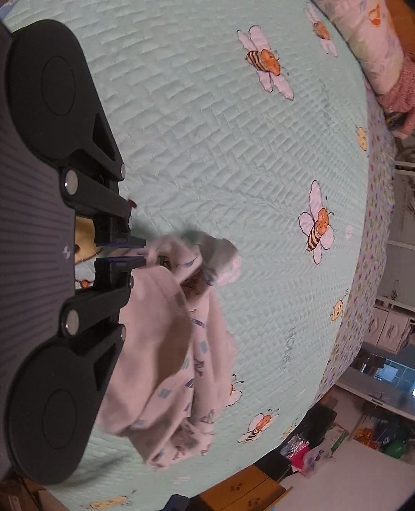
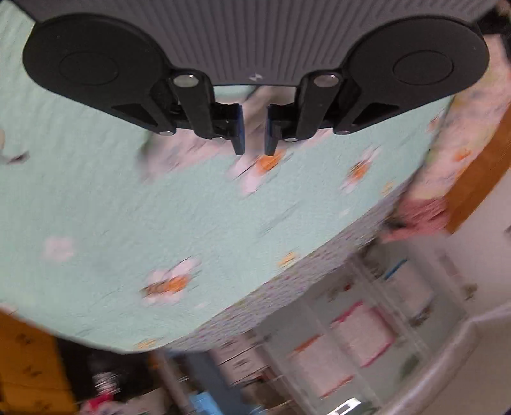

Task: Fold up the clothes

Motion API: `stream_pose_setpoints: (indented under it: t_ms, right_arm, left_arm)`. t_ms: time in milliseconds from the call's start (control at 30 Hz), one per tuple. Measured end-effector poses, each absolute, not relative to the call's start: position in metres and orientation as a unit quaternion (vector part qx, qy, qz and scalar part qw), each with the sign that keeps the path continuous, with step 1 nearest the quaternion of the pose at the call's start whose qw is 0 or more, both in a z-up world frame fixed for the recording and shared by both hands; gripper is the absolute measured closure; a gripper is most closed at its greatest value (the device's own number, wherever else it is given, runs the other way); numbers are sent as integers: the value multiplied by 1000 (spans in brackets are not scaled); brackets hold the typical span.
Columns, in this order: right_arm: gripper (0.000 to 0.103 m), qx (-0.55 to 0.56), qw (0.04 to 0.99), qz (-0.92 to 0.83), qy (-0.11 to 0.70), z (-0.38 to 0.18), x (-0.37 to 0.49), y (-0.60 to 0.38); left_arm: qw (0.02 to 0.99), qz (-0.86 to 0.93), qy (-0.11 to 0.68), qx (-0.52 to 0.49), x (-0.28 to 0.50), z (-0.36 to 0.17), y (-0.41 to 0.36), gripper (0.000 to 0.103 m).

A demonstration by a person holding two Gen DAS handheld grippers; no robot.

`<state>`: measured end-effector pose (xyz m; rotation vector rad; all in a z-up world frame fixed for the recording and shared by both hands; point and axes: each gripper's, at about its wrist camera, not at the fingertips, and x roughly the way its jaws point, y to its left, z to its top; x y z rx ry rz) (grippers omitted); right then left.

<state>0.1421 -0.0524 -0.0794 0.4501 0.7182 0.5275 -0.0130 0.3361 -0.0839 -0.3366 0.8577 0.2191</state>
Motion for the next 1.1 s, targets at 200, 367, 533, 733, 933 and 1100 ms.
stream_pose_setpoints:
  t_ms: [200, 367, 533, 733, 933, 1100]
  right_arm:
    - [40, 2, 874, 395, 283, -61, 102, 54]
    - [47, -191, 847, 386, 311, -102, 112, 131]
    - [93, -158, 827, 424, 333, -108, 89, 114]
    - [99, -162, 771, 499, 361, -99, 16, 52]
    - [89, -166, 760, 470, 417, -117, 18, 31]
    - [58, -61, 790, 474, 384, -76, 29, 20]
  left_arm:
    - [899, 101, 387, -177, -25, -64, 345, 97]
    - [906, 88, 371, -185, -31, -46, 334, 70]
    - [908, 71, 368, -184, -29, -40, 324, 64]
    - [909, 32, 375, -179, -21, -43, 306, 62]
    - [908, 15, 399, -127, -1, -63, 274, 62]
    - [908, -2, 414, -69, 16, -78, 245, 62]
